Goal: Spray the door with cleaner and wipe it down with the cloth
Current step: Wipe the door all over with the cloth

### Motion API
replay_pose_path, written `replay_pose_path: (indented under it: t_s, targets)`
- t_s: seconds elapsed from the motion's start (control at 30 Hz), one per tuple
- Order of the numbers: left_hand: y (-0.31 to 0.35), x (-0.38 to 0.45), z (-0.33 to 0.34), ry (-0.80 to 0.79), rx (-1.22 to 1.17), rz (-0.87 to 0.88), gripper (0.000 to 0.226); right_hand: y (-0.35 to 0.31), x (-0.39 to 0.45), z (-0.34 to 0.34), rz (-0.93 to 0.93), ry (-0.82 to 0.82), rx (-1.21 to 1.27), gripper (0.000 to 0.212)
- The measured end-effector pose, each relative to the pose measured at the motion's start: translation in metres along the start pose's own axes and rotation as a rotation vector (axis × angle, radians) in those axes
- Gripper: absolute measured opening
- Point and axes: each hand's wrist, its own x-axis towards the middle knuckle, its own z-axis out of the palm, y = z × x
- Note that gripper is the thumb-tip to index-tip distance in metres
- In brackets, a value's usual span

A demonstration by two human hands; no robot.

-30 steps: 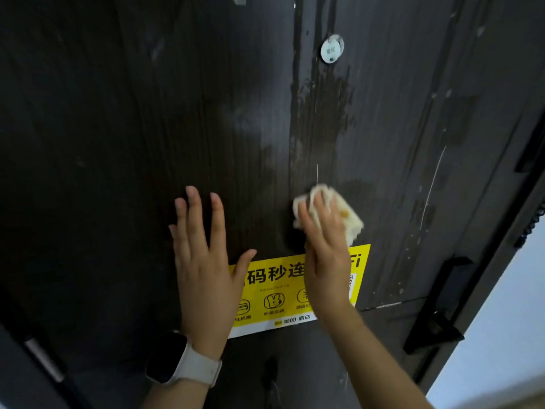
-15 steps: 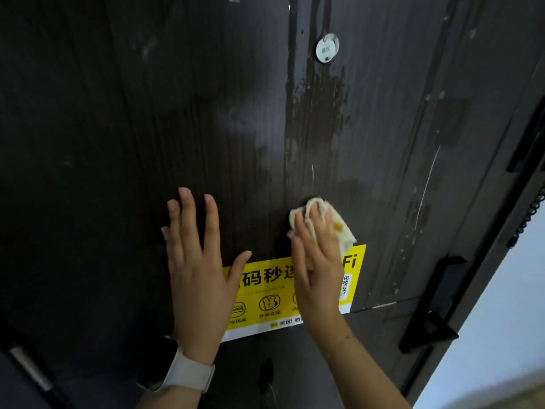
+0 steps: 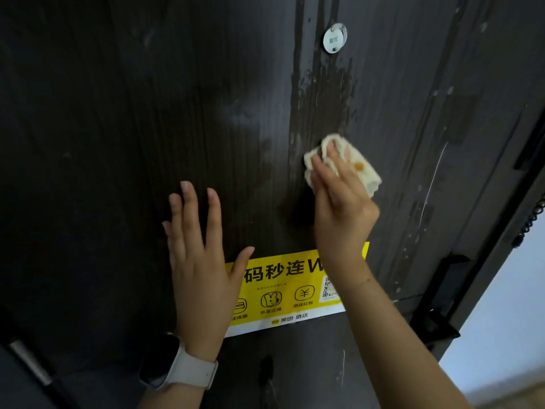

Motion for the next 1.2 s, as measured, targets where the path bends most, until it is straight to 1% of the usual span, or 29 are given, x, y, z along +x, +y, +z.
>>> replay_pose_path:
  t_s: [0.1, 0.23, 0.3, 0.43, 0.5, 0.57, 0.63, 0.7, 0.73, 0.83, 0.9, 0.93, 1.0, 1.07, 1.13, 1.2]
  targets:
    - [0.0, 0.0, -0.001, 0.001, -0.006, -0.006, 0.097, 0.0, 0.015, 0.003, -0.032, 0.048, 0.011, 0.025]
    - [-0.003, -0.001, -0.001, 0.004, -0.008, 0.008, 0.098, 0.013, -0.048, -0.012, -0.048, -0.088, -0.044, 0.025]
    - [-0.002, -0.001, -0.001, 0.009, -0.004, 0.006, 0.099, 0.014, -0.063, -0.016, -0.036, -0.117, -0.029, 0.024]
    - [0.001, 0.0, -0.001, 0.007, -0.016, 0.0, 0.098, 0.004, -0.009, -0.007, -0.141, -0.079, -0.043, 0.023]
    - [0.0, 0.0, -0.001, 0.008, -0.02, 0.002, 0.097, -0.001, 0.006, -0.002, -0.149, -0.045, -0.039, 0.022]
    - [-0.002, 0.0, -0.002, 0.017, -0.023, 0.007, 0.097, 0.001, -0.008, -0.004, -0.144, -0.05, -0.044, 0.023]
    - [-0.003, 0.0, -0.001, 0.017, -0.024, 0.011, 0.097, 0.006, -0.039, -0.01, -0.134, -0.096, -0.041, 0.023]
    - [-0.003, 0.0, -0.001, 0.019, -0.02, 0.006, 0.098, 0.007, -0.052, -0.014, -0.122, -0.118, -0.032, 0.021]
    - [-0.002, 0.0, -0.001, 0.016, -0.018, 0.003, 0.098, 0.005, -0.045, -0.013, -0.116, -0.106, -0.041, 0.021]
    - [-0.001, 0.0, -0.001, 0.018, -0.02, 0.004, 0.097, -0.006, 0.0, -0.002, -0.057, 0.024, -0.023, 0.023]
    - [-0.002, 0.001, -0.002, 0.018, -0.019, 0.002, 0.097, -0.011, 0.011, 0.002, -0.041, 0.073, -0.014, 0.024]
    - [-0.002, 0.001, -0.002, 0.019, -0.017, 0.003, 0.096, -0.011, 0.004, 0.0, -0.046, 0.064, -0.038, 0.024]
    - [-0.003, 0.001, -0.002, 0.024, -0.018, 0.008, 0.096, -0.006, -0.02, -0.011, -0.082, -0.007, -0.086, 0.024]
    - [-0.003, 0.0, -0.002, 0.027, -0.014, 0.016, 0.096, -0.001, -0.031, -0.021, -0.112, -0.062, -0.104, 0.021]
    - [-0.002, 0.0, 0.0, 0.028, -0.012, 0.019, 0.096, -0.001, -0.012, -0.02, -0.092, -0.038, -0.099, 0.022]
    - [-0.002, 0.001, 0.0, 0.032, -0.012, 0.015, 0.096, -0.009, 0.014, -0.013, -0.02, 0.0, -0.1, 0.033]
